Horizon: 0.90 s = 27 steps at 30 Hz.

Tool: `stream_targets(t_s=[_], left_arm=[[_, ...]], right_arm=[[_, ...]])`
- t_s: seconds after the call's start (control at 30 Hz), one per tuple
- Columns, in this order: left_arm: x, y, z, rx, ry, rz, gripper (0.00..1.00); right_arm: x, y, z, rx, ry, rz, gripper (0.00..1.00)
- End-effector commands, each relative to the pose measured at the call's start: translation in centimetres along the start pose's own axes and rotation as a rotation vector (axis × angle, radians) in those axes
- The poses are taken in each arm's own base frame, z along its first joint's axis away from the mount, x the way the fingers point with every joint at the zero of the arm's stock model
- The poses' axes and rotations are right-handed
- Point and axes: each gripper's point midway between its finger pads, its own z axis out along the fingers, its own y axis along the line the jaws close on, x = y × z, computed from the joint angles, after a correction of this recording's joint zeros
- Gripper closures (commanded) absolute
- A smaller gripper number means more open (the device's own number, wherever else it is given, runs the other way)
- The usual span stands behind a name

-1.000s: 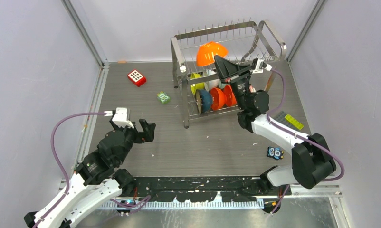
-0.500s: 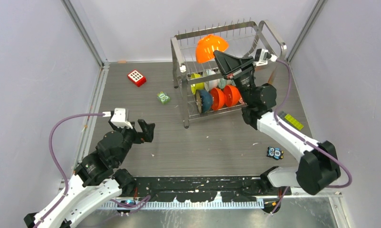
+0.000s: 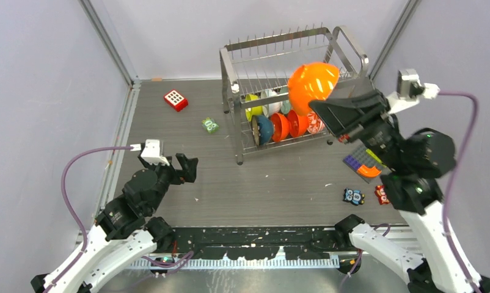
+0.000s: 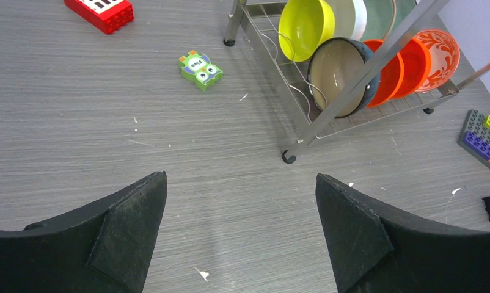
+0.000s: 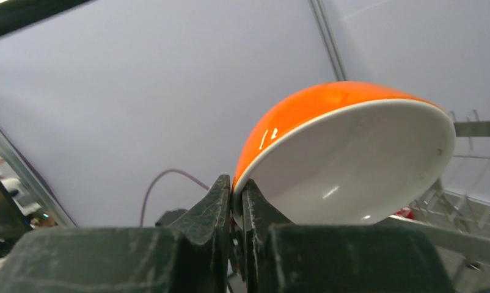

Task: Unload the bowls from the dish rack
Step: Pick up the bowl from the dish rack, then place the bowl at the center of the board.

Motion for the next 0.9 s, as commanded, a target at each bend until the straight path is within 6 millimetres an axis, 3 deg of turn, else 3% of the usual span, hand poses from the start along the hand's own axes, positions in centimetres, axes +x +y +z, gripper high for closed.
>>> stream_targets(t_s=[0.0,0.33,0.53,0.63,0.73,0.87], left_arm=[[-1.4,0.1,0.1,-0.016,-0.056,-0.009,0.07],[-1.6,-0.2,0.3,-0.046,0.004,-0.013,0.08],[-1.1,0.1,0.1,-0.074,0.06,-0.006,0.09],[-0.5,0.4,-0.1,-0.083,0.073,-0.014,0.09],[-0.2,0.6,-0.5,-0.08,0.084,-0.02,0.09],[-0.2,0.7,-1.3,-0.069,0.098,-0.023,0.09]], right_arm=[[5.1,-3.1,-4.7,0.194,0.316,-0.167,0.99],[8.3,-8.4,-10.2,0.502,0.587,-0.294,0.99],[10.4,-11.4,-10.9,0.631,0.695,-0.377,0.99],[12.4,-11.4,-10.0,0.636,0.755,-0.467,0.99],[14.9,-9.9,-8.8,0.586,0.81,-0.582,0.99],[19.3,-8.7,-8.4,0.532,0.937,-0.752,0.99]])
